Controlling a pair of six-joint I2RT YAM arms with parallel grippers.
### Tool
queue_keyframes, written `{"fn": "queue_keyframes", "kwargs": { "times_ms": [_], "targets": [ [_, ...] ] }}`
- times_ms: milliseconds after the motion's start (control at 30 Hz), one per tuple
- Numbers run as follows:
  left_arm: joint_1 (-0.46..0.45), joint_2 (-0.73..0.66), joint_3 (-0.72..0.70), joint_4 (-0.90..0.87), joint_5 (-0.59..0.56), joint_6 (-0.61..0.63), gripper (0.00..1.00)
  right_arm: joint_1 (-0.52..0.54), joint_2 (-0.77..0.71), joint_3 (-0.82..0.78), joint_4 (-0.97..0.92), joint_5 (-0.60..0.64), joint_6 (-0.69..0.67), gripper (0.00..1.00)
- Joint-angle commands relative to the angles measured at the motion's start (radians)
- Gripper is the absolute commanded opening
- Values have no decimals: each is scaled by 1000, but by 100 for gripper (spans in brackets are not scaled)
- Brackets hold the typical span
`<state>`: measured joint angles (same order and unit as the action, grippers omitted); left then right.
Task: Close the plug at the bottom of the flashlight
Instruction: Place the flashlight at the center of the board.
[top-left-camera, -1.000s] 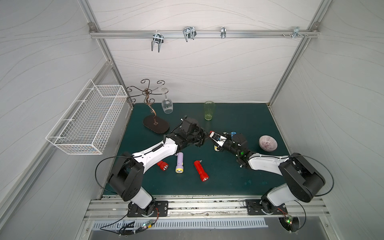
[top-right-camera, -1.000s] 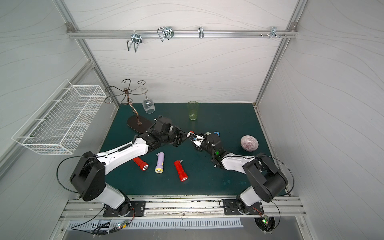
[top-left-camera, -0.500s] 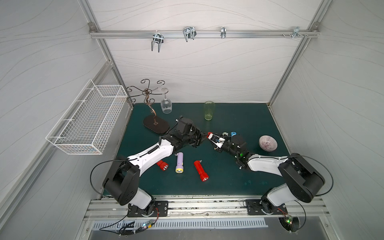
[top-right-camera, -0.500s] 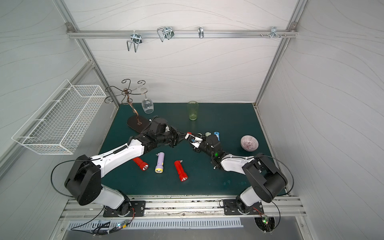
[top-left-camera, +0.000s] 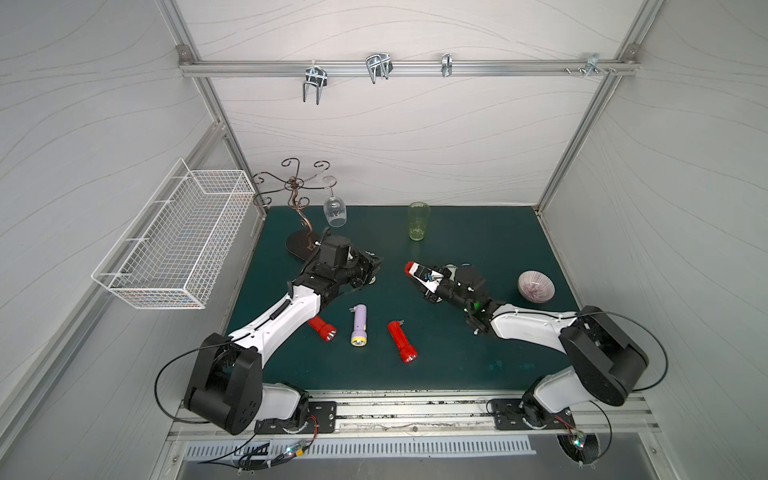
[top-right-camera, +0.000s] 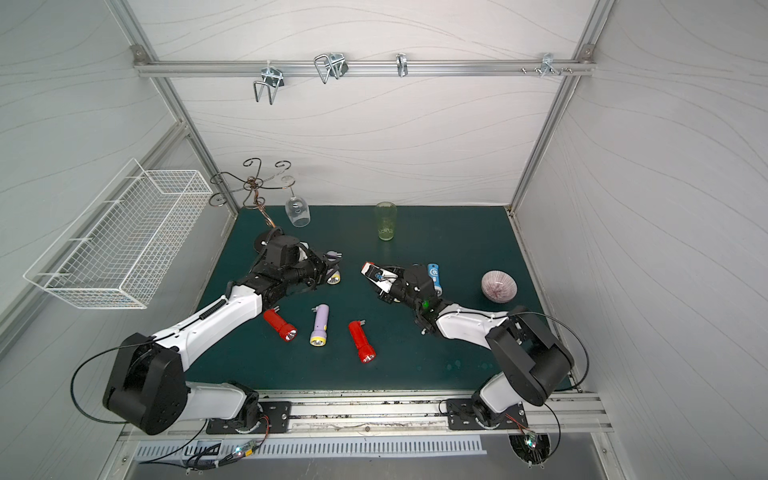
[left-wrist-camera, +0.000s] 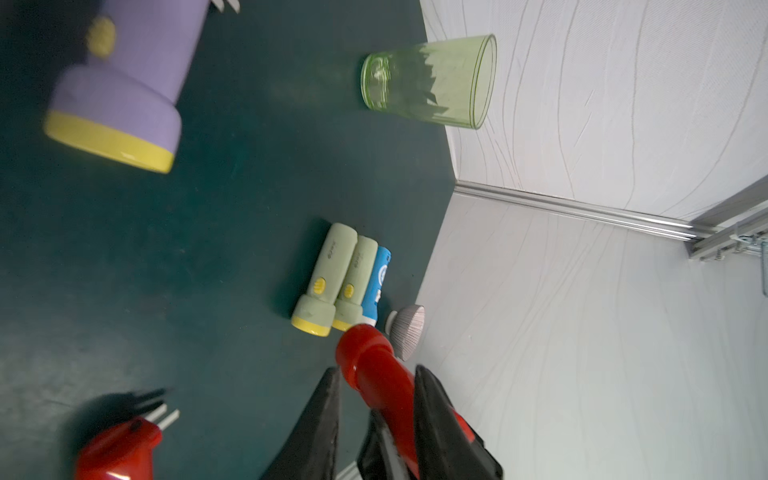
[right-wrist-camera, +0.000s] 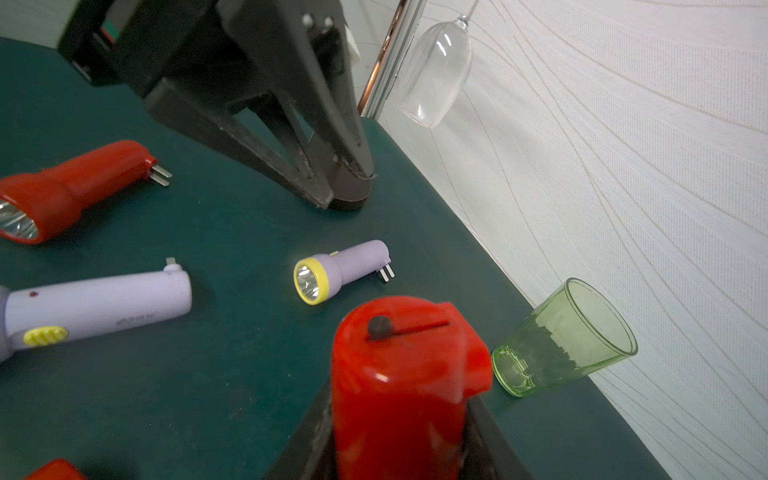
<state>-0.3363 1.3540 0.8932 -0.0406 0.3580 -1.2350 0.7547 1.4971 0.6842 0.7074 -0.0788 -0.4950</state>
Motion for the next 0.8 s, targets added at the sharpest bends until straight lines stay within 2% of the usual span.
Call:
{"fn": "queue_keyframes", "kwargs": {
  "times_ms": [0,133,233,300,433,467,633,767],
  "targets": [
    [47,-19,47,-65,-45,229,34,14,6,78,-109,60,100,0],
    [93,-16,90,-142,-102,433,41,17,30,162,-242,99,235,0],
    [95,-36,98,-203,-186,595,53,16,64,334,-556,158,426,0],
    [106,-56,90,-228,-211,626,73,17,127,475,-769,176,505,0],
    [121,-76,108,-239,-214,661,91,18,261,674,-1024,174,633,0],
    [130,-81,107,-242,-214,658,99,17,298,724,-1085,191,694,0],
    [200,-96,68,-200,-210,608,100,14,498,1033,-1428,154,831,0],
    [244,-75,75,-199,-193,608,100,12,584,1127,-1505,184,884,0]
  ]
}}
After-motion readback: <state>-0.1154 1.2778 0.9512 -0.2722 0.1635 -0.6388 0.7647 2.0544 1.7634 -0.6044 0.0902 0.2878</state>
